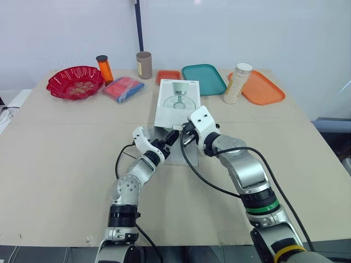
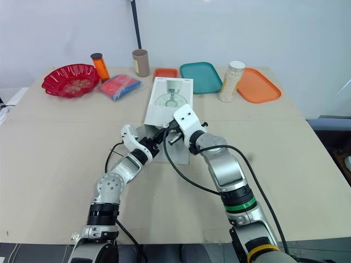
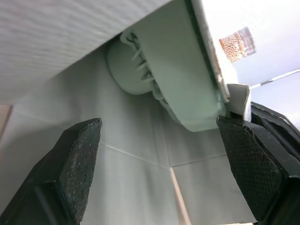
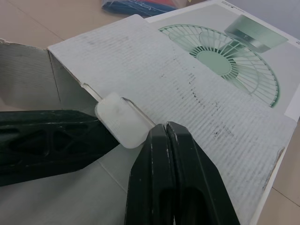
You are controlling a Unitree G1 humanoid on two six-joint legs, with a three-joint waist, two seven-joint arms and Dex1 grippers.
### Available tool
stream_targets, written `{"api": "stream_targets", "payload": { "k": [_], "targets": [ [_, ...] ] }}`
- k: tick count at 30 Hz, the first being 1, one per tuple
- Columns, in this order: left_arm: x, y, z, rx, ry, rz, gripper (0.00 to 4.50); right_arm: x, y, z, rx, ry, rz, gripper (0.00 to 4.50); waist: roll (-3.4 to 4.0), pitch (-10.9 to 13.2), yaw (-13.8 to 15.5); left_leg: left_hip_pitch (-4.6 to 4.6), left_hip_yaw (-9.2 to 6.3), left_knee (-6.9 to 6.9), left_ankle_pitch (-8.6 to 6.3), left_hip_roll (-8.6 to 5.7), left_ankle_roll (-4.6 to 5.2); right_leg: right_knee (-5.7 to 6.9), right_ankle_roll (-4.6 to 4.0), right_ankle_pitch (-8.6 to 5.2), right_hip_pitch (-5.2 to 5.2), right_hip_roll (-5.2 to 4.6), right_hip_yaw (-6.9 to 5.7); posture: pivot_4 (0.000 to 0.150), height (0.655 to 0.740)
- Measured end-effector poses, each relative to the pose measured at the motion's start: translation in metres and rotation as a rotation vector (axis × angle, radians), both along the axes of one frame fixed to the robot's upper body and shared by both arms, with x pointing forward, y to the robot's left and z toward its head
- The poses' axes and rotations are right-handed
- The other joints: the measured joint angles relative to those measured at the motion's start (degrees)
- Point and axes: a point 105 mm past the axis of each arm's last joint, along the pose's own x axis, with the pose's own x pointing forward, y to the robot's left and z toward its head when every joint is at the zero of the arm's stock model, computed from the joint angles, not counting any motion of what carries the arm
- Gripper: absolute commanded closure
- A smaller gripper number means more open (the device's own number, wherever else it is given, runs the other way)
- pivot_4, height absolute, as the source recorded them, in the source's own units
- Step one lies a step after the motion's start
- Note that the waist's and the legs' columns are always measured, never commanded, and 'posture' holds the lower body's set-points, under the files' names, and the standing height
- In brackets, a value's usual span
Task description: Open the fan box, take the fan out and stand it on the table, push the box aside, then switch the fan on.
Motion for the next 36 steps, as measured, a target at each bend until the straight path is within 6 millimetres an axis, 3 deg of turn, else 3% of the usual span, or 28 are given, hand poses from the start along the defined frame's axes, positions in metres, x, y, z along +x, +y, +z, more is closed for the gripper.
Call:
{"api": "stream_targets", "payload": {
  "k": [21,36],
  "targets": [
    [0.002,-0.003,-0.001,-0.008,-0.003,0.011,0.33,0.014,-0.011,0.011,0.023,0.008,-0.065,4.5,-0.01,0.0,0.0,-0.04,-0.01,0.0,0.0,-0.01,0.01,-0.03,0.01,0.0,-0.02,0.0,-0.01,0.15,0.74],
    [0.005,-0.011,-0.003,-0.126,0.037,-0.015,0.33,0.014,-0.015,0.01,0.013,-0.001,-0.073,4.5,0.0,0.0,0.0,-0.04,-0.01,-0.01,0.0,-0.01,0.01,-0.03,0.01,-0.01,-0.01,-0.01,-0.01,0.15,0.74]
  ]
}}
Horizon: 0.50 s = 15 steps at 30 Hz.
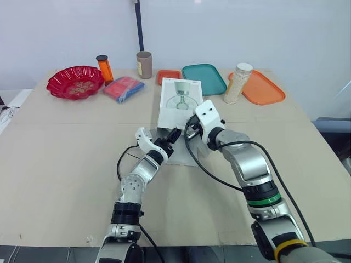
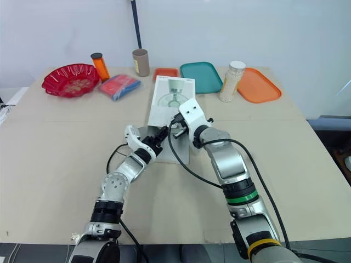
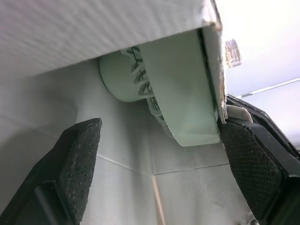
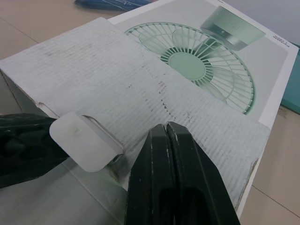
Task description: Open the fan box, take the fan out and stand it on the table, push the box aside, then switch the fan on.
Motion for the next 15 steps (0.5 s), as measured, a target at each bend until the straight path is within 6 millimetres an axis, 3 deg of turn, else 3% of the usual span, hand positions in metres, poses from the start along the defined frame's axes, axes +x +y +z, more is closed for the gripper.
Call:
{"api": "stream_targets", "payload": {
  "k": [4,9,15],
  "targets": [
    [0.0011,-0.0001,-0.0001,-0.035,0.012,0.001,0.33,-0.0001,-0.0002,-0.0001,-0.002,-0.001,-0.001,4.5,0.0,0.0,0.0,0.0,0.0,0.0,0.0,0.0,0.0,0.0,0.0,0.0,0.0,0.0,0.0,0.15,0.74],
    [0.0024,0.0005,0.0016,-0.062,0.009,0.01,1.58,-0.0002,0.0006,-0.0006,-0.006,-0.001,0.0,4.5,0.0,0.0,0.0,0.0,0.0,0.0,0.0,0.0,0.0,0.0,0.0,0.0,0.0,0.0,0.0,0.15,0.74],
    [0.003,-0.0002,0.0017,-0.078,0.01,0.013,1.58,-0.0003,0.001,-0.0008,-0.008,-0.001,0.002,4.5,0.0,0.0,0.0,0.02,0.0,0.02,0.01,0.0,-0.01,0.01,0.0,0.0,0.02,0.0,0.0,0.15,0.74]
  ]
}}
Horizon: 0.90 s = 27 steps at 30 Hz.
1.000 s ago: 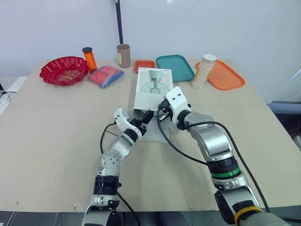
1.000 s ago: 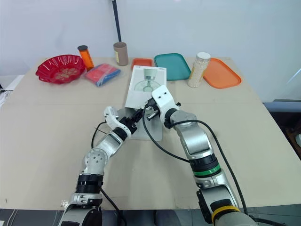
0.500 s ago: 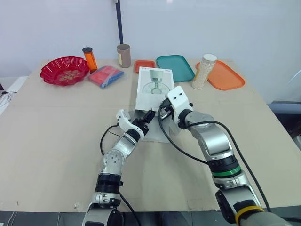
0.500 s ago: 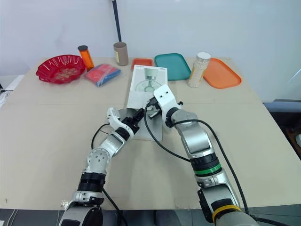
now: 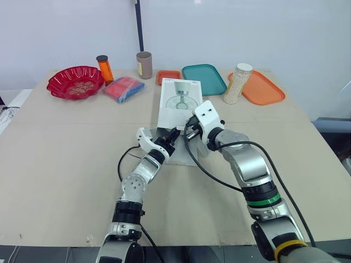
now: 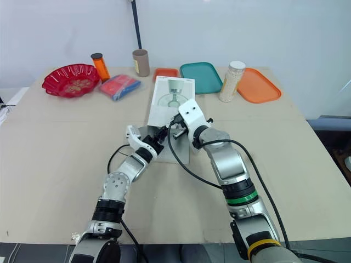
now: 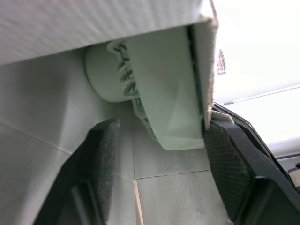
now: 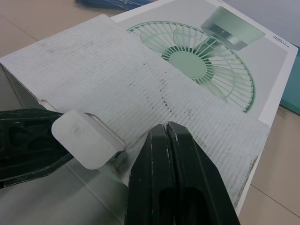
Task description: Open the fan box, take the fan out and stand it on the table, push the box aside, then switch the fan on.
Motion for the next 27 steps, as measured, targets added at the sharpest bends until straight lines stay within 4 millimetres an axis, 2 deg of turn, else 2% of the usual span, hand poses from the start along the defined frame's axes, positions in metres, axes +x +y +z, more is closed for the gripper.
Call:
{"api": "stream_targets", "payload": {
  "k": [1,4,7,21,27],
  "targets": [
    [0.0,0.0,0.0,-0.002,-0.001,0.0,1.58,0.0,0.0,0.0,0.0,0.0,0.0,4.5,0.0,0.0,0.0,0.0,0.0,0.0,0.0,0.0,0.0,0.0,0.0,0.0,0.0,0.0,0.0,0.15,0.74],
    [0.0,-0.001,0.001,-0.015,-0.008,-0.004,2.34,0.0,0.0,0.0,0.0,0.0,0.001,4.5,0.0,0.0,0.0,0.0,0.0,0.0,0.0,0.0,0.0,0.0,0.0,0.0,0.0,0.0,0.0,0.15,0.74],
    [-0.001,-0.002,0.004,-0.03,-0.021,-0.011,3.36,0.0,0.0,0.0,-0.001,0.001,0.001,4.5,0.0,0.0,0.0,0.01,0.0,0.0,0.0,0.0,0.0,0.0,0.0,0.0,0.02,0.0,0.0,0.15,0.74],
    [-0.003,-0.005,0.007,-0.034,-0.007,-0.026,3.48,0.0,0.0,0.0,0.001,-0.001,-0.002,4.5,-0.01,0.0,0.0,0.02,-0.01,0.0,0.0,0.0,0.0,0.0,0.0,0.0,0.02,0.0,0.0,0.15,0.74],
    [-0.016,-0.001,0.01,-0.024,0.025,-0.07,3.48,-0.001,0.003,0.002,0.02,0.001,-0.029,4.5,-0.01,0.0,0.0,0.01,0.0,-0.03,-0.01,0.02,0.01,-0.01,0.01,0.0,-0.01,0.01,0.02,0.15,0.74]
  ]
}}
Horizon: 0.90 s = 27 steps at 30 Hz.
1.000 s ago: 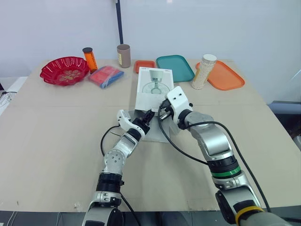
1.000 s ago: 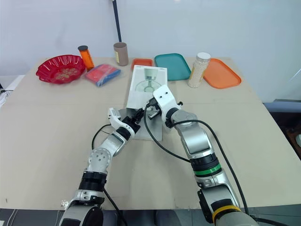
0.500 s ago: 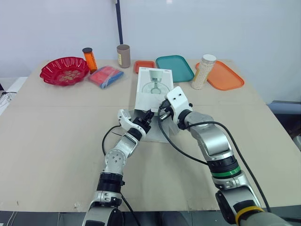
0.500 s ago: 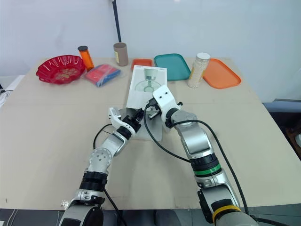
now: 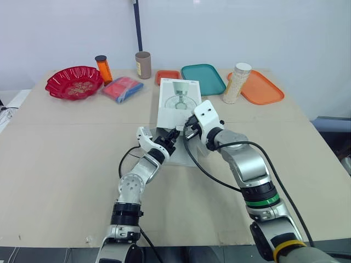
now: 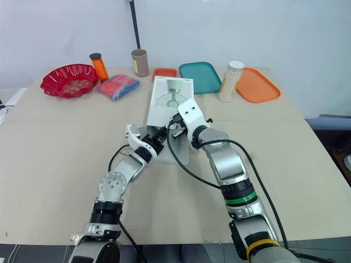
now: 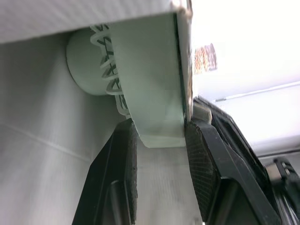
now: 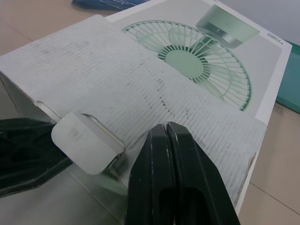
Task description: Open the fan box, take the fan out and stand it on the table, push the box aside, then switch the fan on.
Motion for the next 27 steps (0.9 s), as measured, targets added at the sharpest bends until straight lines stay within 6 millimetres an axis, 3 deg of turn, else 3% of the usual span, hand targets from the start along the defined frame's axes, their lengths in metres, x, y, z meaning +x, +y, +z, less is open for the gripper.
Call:
{"api": "stream_targets", "payload": {
  "k": [12,19,27],
  "targets": [
    [-0.013,0.012,0.0,0.069,0.006,-0.025,3.48,0.0,0.003,0.001,0.015,0.0,-0.017,4.5,-0.01,0.0,0.0,0.0,0.0,0.0,0.0,0.01,-0.01,0.0,0.0,0.0,0.0,0.01,0.0,0.15,0.74],
    [-0.039,0.028,-0.005,0.097,0.019,-0.063,3.48,-0.001,0.004,0.004,0.017,-0.002,-0.015,4.5,-0.01,0.0,-0.1,0.0,-0.01,-0.02,0.0,0.03,0.0,0.0,-0.01,0.0,-0.01,0.02,0.0,0.15,0.74],
    [-0.042,0.031,-0.006,0.09,0.034,-0.062,3.48,0.0,0.003,0.006,0.032,0.011,-0.017,4.5,-0.02,0.0,-0.1,0.01,0.01,-0.02,-0.01,0.03,0.01,0.0,-0.01,0.0,-0.01,0.02,0.01,0.15,0.74]
  ]
}}
